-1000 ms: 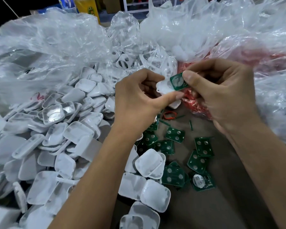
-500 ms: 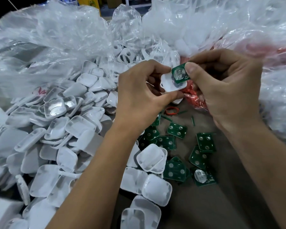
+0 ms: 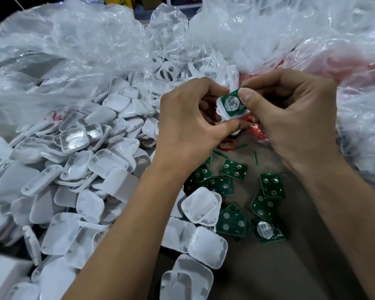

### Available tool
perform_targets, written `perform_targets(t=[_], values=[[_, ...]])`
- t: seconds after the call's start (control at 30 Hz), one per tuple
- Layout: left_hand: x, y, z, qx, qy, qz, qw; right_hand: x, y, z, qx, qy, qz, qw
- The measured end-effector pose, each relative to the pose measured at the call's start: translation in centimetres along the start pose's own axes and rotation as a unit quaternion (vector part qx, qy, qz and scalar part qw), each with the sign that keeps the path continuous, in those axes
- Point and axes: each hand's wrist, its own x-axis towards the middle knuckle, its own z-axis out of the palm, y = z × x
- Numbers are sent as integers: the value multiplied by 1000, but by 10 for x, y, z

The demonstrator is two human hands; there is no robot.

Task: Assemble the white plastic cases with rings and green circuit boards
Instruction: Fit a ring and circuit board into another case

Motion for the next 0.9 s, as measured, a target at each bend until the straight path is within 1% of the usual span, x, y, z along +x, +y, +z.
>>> perform_targets(t=[0.27, 0.57, 0.77, 0.83, 0.9], values=[[0, -1, 0, -5, -7, -4, 1000, 1, 0, -1, -2, -13, 6, 1000], [-1, 0, -2, -22, -8, -11, 1000, -2, -2, -1, -91, -10, -20, 996], [-2, 1, -2, -37, -15, -27, 999, -2, 2, 1, -93, -19, -11, 995], [-2, 1, -2, -50, -19, -33, 998, -1, 4, 0, -90, -26, 6, 996], [-2, 0, -2, -75, -28, -50, 996, 2, 5, -3, -37, -37, 71, 996]])
